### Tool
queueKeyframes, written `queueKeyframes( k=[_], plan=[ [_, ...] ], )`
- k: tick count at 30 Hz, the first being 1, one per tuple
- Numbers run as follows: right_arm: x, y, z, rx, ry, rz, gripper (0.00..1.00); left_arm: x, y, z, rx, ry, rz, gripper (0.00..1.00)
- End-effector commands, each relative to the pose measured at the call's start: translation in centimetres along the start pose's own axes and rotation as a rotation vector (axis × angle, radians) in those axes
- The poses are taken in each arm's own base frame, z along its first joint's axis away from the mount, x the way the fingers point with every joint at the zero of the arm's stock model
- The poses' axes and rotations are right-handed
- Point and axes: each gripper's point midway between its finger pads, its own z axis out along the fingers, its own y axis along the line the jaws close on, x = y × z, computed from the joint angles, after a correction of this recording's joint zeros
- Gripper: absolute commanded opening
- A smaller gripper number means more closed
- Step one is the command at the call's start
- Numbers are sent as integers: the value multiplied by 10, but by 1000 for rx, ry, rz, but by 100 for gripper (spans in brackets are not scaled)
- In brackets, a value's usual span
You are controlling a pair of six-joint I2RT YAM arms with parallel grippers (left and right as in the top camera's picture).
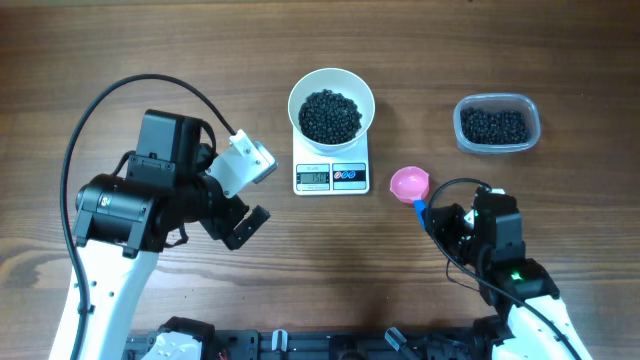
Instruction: Scoop item into bowl and weigh 150g on scale
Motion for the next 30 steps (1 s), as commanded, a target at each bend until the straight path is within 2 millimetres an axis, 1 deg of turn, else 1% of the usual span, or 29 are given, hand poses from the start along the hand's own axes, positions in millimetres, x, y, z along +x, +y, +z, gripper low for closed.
queueKeyframes(
  k=[1, 3, 6, 8, 10, 11, 12, 13, 14, 16, 18, 19, 22, 23, 24, 25, 26, 28, 29, 30],
  plan=[
    [4, -20, 2, 68, 1, 39, 20, -2, 2, -1, -5, -6, 12, 100],
    [6, -28, 1, 100, 2, 45, 22, -2, 2, -1, -5, -6, 12, 100],
    [8, -36, 0, 137, 3, 51, 35, -2, 2, -1, -4, -5, 12, 100],
    [8, -37, 0, 140, 5, 53, 40, -2, 2, -1, -5, -6, 12, 100],
    [8, -38, 1, 144, 8, 54, 43, -2, 2, -1, -5, -6, 12, 100],
    [8, -38, 1, 145, 8, 54, 50, -2, 2, -1, -5, -6, 13, 100],
    [8, -37, 1, 144, 7, 54, 62, -2, 2, -1, -4, -5, 12, 100],
    [8, -38, 1, 146, 4, 54, 75, -2, 2, -1, -5, -6, 12, 100],
    [7, -38, 1, 147, 1, 53, 79, -2, 2, -1, -5, -6, 12, 100],
    [4, -34, 1, 132, -13, 79, 81, -2, 2, -1, -4, -5, 13, 100],
    [-8, -13, 2, 46, -60, 121, 96, -2, 2, -1, -5, -6, 12, 100],
    [-17, 1, 1, -8, -89, 116, 100, -2, 2, -1, -5, -6, 12, 100],
    [-43, 50, -10, -192, -184, 68, 100, -2, 2, -1, -4, -5, 12, 100],
    [-55, 73, -19, -288, -238, 43, 100, -2, 2, -1, -5, -6, 12, 100],
    [-69, 103, -35, -415, -312, 10, 100, -2, 2, -1, -5, -6, 12, 100],
    [-78, 120, -48, -493, -365, -9, 100, -2, 2, -1, -4, -5, 12, 100],
    [-91, 139, -66, -583, -446, -26, 100, -2, 2, -1, -4, -5, 12, 100],
    [-112, 158, -95, -689, -588, -13, 100, -2, 2, -1, -4, -5, 12, 100],
    [-122, 160, -106, -712, -654, 17, 100, -2, 2, -1, -5, -6, 12, 99],
    [-127, 158, -109, -715, -679, 62, 100, -2, 2, -1, -5, -6, 12, 100]
  ],
)
